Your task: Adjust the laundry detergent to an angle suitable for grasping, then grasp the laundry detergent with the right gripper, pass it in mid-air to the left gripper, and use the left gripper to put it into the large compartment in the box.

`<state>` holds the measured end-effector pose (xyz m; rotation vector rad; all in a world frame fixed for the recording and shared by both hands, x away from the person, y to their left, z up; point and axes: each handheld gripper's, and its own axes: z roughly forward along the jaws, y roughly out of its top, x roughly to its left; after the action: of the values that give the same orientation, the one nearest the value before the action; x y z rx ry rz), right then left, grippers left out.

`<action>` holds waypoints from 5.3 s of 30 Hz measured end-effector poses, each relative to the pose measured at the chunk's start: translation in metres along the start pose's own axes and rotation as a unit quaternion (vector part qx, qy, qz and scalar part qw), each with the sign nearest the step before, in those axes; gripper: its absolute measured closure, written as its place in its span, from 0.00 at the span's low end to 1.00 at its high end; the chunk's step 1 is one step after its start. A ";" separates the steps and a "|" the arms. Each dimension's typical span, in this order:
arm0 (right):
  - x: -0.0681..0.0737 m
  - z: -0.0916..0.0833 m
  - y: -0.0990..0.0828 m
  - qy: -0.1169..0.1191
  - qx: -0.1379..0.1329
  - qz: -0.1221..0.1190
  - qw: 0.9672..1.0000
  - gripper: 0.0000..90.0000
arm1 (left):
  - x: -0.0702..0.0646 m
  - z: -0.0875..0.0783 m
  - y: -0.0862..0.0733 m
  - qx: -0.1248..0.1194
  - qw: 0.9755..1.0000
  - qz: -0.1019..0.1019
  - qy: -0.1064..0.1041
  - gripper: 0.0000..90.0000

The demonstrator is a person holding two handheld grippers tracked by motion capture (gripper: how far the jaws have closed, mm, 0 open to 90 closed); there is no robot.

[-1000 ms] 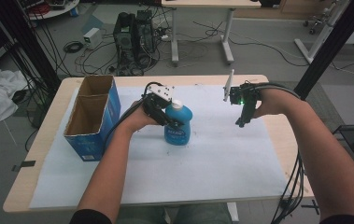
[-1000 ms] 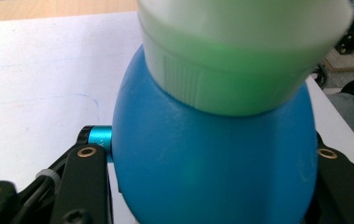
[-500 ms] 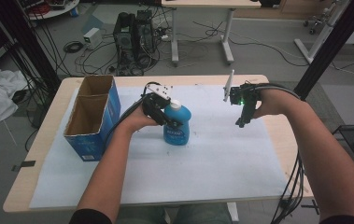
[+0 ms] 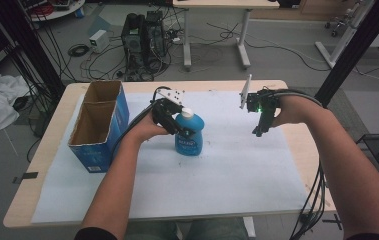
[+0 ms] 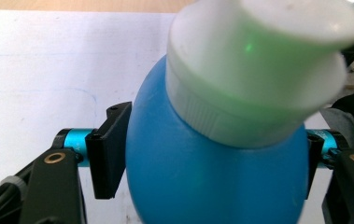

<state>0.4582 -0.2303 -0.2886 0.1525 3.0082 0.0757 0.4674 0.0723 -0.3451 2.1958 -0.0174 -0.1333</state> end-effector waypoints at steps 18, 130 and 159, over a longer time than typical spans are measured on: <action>0.004 -0.007 0.000 -0.009 -0.014 -0.013 1.000 0.15 | -0.017 -0.015 0.010 0.001 0.999 -0.026 0.045 0.23; 0.025 -0.016 0.018 -0.011 -0.020 -0.047 0.999 0.15 | -0.098 -0.072 0.069 0.465 0.880 -0.066 0.076 0.03; 0.032 -0.025 0.009 -0.016 -0.040 -0.016 0.999 0.15 | -0.102 -0.069 0.069 0.453 0.887 -0.062 0.064 0.03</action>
<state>0.4245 -0.2191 -0.2671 0.0957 2.9680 0.1870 0.3758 0.0934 -0.2405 3.1425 0.1676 -0.0511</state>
